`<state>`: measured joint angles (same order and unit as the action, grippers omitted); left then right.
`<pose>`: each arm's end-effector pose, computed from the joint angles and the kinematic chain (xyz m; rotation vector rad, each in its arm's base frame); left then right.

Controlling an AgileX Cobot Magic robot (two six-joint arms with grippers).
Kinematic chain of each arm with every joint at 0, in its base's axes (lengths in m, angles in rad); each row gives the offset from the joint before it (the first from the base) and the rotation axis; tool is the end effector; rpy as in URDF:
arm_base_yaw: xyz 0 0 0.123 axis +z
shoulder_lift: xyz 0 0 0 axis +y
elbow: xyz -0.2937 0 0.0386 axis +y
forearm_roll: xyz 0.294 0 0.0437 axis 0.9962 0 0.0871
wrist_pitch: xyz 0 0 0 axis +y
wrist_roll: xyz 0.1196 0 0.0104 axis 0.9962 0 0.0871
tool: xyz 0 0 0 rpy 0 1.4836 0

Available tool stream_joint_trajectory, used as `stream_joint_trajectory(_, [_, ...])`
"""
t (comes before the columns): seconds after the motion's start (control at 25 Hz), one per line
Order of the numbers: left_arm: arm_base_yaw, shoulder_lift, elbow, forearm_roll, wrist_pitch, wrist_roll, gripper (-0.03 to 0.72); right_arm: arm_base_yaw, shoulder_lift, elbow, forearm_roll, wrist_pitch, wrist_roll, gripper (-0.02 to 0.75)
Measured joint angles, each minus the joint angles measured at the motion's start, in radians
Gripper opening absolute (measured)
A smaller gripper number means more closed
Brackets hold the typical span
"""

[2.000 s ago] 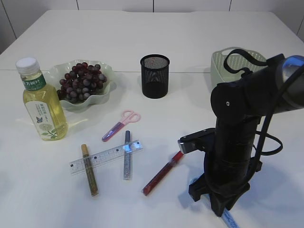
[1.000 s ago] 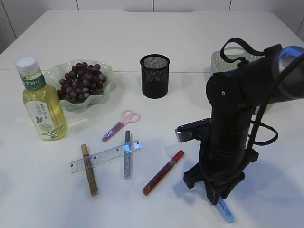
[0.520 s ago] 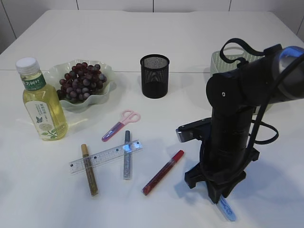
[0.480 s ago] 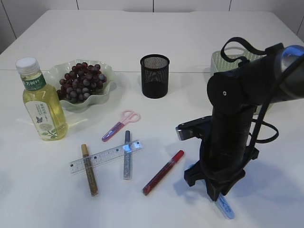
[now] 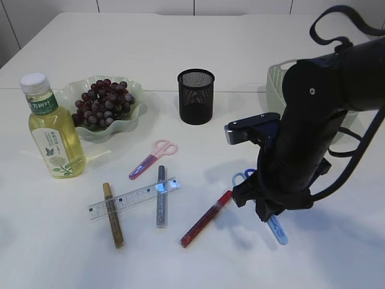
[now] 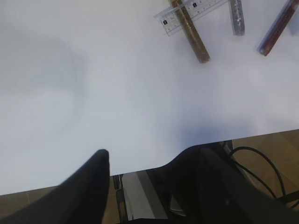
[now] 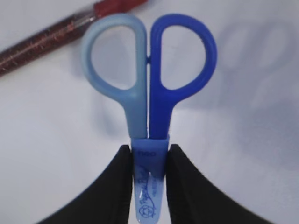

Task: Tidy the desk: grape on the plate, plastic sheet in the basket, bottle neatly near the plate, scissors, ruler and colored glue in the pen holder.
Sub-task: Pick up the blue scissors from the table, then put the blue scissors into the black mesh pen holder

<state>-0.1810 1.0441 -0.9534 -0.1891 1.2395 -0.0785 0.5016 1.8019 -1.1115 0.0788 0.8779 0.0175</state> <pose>0.2136 -0.0608 0.3015 0.0995 2.8219 -0.3258 0.3211 0.1844 0.1272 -0.6643 2.9956 0.1286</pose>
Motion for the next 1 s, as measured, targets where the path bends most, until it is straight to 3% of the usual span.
stream_joint_trajectory(0.4, [0.0,0.0,0.0,0.0,0.0,0.0,0.435,0.0,-0.062,-0.004,-0.084,-0.11,0.017,0.2])
stream_joint_trajectory(1.0, [0.0,0.0,0.0,0.0,0.0,0.0,0.435,0.0,-0.065,-0.208,-0.127,-0.289,-0.017,0.2])
